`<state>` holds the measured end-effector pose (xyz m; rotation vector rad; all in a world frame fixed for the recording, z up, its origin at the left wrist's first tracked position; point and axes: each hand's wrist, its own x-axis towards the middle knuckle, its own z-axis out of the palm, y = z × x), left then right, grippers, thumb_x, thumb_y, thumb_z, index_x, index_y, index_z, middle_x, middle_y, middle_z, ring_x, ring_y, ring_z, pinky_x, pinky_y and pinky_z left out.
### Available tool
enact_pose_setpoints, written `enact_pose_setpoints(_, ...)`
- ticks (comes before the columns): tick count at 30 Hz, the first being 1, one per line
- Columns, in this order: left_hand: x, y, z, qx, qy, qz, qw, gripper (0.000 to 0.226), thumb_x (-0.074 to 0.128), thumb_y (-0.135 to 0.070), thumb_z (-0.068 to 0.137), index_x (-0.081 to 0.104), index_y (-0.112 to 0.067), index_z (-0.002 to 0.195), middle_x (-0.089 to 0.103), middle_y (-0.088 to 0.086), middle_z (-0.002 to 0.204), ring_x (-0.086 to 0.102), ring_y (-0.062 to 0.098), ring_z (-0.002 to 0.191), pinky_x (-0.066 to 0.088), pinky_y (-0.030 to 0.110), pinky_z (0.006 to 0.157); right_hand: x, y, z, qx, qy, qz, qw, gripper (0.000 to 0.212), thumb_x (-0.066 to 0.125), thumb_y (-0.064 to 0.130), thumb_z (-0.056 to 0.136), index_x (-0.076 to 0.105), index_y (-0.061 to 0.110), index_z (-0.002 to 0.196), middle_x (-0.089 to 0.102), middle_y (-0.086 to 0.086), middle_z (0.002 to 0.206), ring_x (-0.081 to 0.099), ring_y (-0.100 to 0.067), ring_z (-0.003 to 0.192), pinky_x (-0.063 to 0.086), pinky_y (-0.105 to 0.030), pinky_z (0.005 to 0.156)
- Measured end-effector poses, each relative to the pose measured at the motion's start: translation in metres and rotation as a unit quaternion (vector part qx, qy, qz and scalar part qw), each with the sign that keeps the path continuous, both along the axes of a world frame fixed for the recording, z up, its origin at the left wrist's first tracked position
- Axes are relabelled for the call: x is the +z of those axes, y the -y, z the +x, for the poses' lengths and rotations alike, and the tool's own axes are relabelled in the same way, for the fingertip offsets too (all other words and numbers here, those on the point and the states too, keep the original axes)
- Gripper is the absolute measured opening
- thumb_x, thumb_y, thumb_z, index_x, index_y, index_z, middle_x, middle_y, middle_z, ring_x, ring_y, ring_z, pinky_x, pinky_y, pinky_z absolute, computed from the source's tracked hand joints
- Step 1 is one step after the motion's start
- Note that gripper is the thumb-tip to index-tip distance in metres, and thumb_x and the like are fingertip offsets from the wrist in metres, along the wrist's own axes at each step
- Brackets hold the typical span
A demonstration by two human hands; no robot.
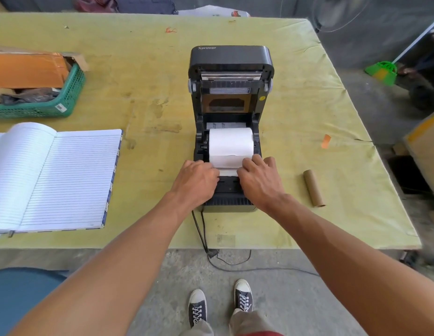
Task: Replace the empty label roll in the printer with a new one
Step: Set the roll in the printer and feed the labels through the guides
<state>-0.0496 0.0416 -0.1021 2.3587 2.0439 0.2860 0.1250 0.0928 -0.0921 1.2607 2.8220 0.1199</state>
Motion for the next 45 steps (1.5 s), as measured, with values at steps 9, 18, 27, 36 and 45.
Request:
enact_pose_setpoints(9,-0.002,-0.014,0.001,0.012,0.014,-0.040,0.999,0.021,0.056,-0.019,0.098,0.077,-0.016,0.097,0.074,0.003,0.093,0.063,0.024,0.087,0.045,0.036,0.083,-0.002,-0.002,0.004,0.011,-0.022,-0.015,1.000,0.009,0.055,0.005,0.093,0.060,0.012,0.097,0.059,-0.005,0.097,0.049,-0.026,0.098,0.037,-0.039,0.085)
enact_pose_setpoints(18,0.003,-0.020,0.004,0.000,-0.033,-0.025,0.999,0.024,0.055,0.000,0.090,0.070,-0.017,0.082,0.065,0.001,0.070,0.055,0.022,0.066,0.039,0.035,0.074,0.007,-0.012,-0.003,0.021,0.021,-0.027,0.999,0.015,0.054,0.011,0.097,0.065,0.016,0.105,0.067,-0.001,0.097,0.050,-0.026,0.101,0.037,-0.042,0.088)
enact_pose_setpoints(27,-0.006,-0.003,0.012,-0.004,-0.056,0.024,0.998,0.012,0.052,-0.004,0.092,0.061,-0.011,0.093,0.066,0.007,0.088,0.058,0.025,0.082,0.038,0.037,0.078,-0.006,0.001,-0.006,-0.005,-0.027,0.024,0.999,0.002,0.063,0.010,0.091,0.065,0.010,0.091,0.060,-0.005,0.091,0.048,-0.027,0.098,0.037,-0.043,0.087)
enact_pose_setpoints(36,-0.008,0.012,0.015,-0.004,-0.059,0.053,0.997,0.012,0.055,-0.004,0.090,0.066,-0.006,0.095,0.065,0.011,0.098,0.056,0.028,0.096,0.043,0.044,0.087,-0.013,0.020,-0.001,-0.046,-0.080,0.065,0.994,0.011,0.078,0.003,0.071,0.068,0.005,0.071,0.060,-0.010,0.096,0.052,-0.032,0.094,0.041,-0.049,0.080)
enact_pose_setpoints(45,0.003,0.024,0.022,0.003,-0.032,0.037,0.999,0.043,0.027,-0.007,0.084,0.069,-0.001,0.088,0.059,0.009,0.110,0.049,0.030,0.110,0.039,0.047,0.092,-0.009,0.030,-0.001,-0.085,-0.069,0.027,0.994,0.011,0.069,0.004,0.078,0.063,0.010,0.071,0.050,-0.006,0.103,0.042,-0.027,0.097,0.033,-0.042,0.080)
